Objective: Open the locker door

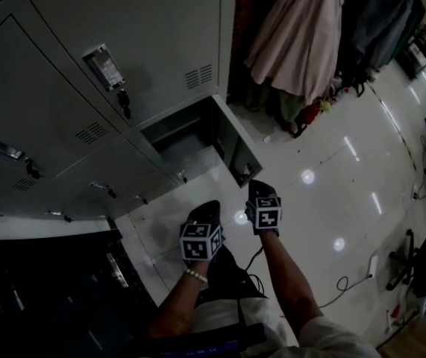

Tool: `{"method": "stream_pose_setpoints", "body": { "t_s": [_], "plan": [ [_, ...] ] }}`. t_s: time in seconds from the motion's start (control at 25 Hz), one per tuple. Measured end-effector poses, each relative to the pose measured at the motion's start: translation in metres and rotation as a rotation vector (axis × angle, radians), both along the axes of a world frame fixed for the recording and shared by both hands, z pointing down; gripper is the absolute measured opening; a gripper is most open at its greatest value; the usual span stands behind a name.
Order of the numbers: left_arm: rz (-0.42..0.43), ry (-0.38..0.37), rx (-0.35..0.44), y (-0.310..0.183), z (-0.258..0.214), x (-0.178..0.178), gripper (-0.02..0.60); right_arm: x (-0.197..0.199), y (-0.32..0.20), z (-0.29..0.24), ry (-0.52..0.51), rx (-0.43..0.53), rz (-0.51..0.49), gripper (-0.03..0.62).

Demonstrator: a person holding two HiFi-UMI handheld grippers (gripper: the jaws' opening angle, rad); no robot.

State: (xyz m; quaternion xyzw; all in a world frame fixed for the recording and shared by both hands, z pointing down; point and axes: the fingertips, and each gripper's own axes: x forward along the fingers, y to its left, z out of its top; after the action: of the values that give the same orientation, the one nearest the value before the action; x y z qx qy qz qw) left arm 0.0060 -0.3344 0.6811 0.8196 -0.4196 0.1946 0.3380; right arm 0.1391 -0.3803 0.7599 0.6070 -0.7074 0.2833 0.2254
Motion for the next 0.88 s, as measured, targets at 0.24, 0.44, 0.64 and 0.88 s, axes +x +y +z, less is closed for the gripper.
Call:
{"method": "stream_pose_setpoints", "body": {
  "t_s": [0.24,0.44,0.64,0.88],
  "plan": [
    [0.012,-0.001,-0.008,0.000,0.000,0.003,-0.002,0.037,-0.013,0.000,0.011,-0.007,0.049,0.005],
    [0.010,-0.002,-0.008,-0.001,0.000,-0.001,-0.002,0.059,-0.024,0.001,0.037,-0.012,0.070,0.005],
    [-0.006,-0.005,-0.008,-0.002,0.000,-0.011,-0.002,0.078,-0.034,0.007,0.053,-0.048,0.082,0.005],
    [-0.020,-0.010,-0.013,-0.001,0.004,-0.022,-0.002,0.095,-0.044,0.011,0.073,-0.058,0.092,0.005]
  ]
}}
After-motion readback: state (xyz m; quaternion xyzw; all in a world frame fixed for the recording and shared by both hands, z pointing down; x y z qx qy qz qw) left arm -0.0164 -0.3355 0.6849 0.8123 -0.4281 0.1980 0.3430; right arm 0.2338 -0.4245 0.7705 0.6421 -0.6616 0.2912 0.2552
